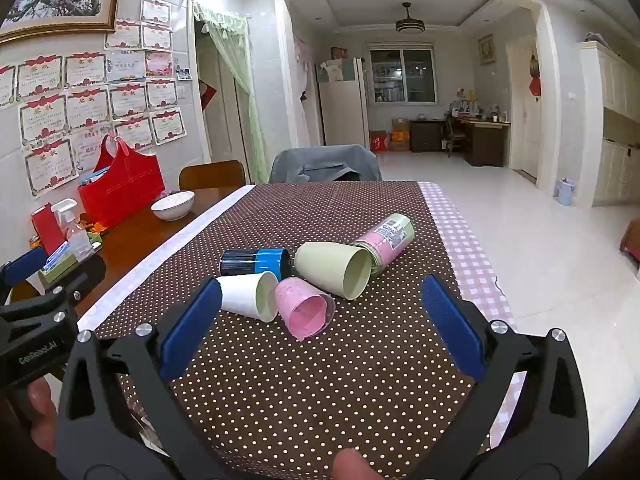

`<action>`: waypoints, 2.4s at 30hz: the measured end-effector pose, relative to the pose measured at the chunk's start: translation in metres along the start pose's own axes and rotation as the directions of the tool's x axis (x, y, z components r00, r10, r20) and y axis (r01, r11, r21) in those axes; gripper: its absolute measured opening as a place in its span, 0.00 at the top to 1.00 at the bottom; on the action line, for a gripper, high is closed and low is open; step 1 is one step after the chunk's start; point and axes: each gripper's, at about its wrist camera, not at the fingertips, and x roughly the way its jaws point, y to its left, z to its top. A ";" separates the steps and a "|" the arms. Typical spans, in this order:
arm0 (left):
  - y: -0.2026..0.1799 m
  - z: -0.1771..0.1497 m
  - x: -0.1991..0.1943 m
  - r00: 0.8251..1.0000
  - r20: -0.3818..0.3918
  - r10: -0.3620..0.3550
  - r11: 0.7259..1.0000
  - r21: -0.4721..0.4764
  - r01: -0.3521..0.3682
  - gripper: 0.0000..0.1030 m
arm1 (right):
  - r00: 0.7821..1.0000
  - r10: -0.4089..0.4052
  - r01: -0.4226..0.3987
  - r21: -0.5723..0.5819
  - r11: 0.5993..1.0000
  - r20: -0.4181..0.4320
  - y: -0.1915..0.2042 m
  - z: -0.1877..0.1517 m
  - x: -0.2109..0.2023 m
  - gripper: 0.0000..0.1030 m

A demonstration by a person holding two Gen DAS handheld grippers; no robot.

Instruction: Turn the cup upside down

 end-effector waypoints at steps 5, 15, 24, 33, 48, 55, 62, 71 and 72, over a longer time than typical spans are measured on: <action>0.000 0.000 0.000 1.000 0.001 0.002 1.000 0.002 -0.002 0.04 | 1.000 -0.001 0.001 -0.004 1.000 0.001 0.001 0.001 0.001 0.05; 0.000 -0.003 0.003 1.000 0.010 -0.004 1.000 -0.013 0.004 0.04 | 0.999 0.011 -0.011 -0.022 1.000 0.033 0.003 0.007 -0.002 0.05; -0.003 0.002 -0.003 1.000 0.013 -0.006 1.000 -0.009 0.006 0.04 | 0.999 0.011 -0.010 -0.030 1.000 0.039 0.006 0.011 -0.004 0.05; -0.003 0.001 -0.002 1.000 0.012 -0.007 1.000 -0.011 0.007 0.04 | 0.999 0.013 -0.012 -0.038 0.999 0.039 0.009 0.015 -0.006 0.05; -0.001 0.003 -0.002 1.000 0.010 -0.007 1.000 -0.013 0.007 0.04 | 0.999 0.015 -0.013 -0.041 0.999 0.040 0.010 0.016 -0.005 0.05; -0.001 0.002 -0.002 1.000 0.010 -0.007 1.000 -0.012 0.007 0.04 | 0.999 0.014 -0.012 -0.041 0.999 0.040 0.010 0.016 -0.005 0.05; -0.001 0.002 -0.001 1.000 0.008 -0.007 1.000 -0.011 0.007 0.04 | 0.999 0.016 -0.014 -0.041 0.999 0.040 0.010 0.014 -0.005 0.05; 0.001 -0.001 0.001 1.000 0.001 -0.007 1.000 -0.009 0.007 0.04 | 0.999 0.019 -0.018 -0.046 0.999 0.029 0.012 0.018 0.002 0.05; 0.002 -0.002 0.002 1.000 -0.001 -0.006 1.000 -0.008 0.006 0.04 | 0.999 0.020 -0.018 -0.047 0.999 0.028 0.012 0.017 0.003 0.05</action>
